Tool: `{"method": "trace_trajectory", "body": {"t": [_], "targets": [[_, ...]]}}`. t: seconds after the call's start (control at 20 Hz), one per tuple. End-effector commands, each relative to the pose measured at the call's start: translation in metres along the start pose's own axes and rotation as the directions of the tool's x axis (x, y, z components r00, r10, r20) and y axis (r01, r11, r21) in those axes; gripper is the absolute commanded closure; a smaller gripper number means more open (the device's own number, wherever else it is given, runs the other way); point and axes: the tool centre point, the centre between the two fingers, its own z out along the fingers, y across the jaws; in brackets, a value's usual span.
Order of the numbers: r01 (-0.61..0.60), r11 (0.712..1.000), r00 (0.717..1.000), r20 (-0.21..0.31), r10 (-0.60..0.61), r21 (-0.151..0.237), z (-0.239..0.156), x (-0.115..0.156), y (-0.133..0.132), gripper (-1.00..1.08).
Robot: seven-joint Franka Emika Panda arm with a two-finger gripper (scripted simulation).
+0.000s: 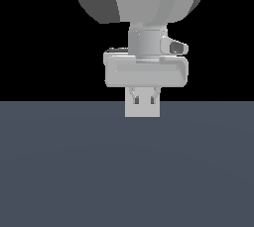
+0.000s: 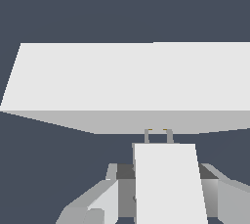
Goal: Plug the charger into the wall socket.
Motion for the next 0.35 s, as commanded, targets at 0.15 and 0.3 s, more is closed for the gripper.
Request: {"method": "trace_trajectory", "body": {"t": [0.15, 0.3], "targets": [[0.000, 1.000, 1.000, 0.000, 0.000, 0.000, 0.0027, 0.0086, 0.0003, 1.08], [0.000, 1.000, 1.000, 0.000, 0.000, 0.000, 0.0028, 0.0087, 0.0005, 1.08]]}}
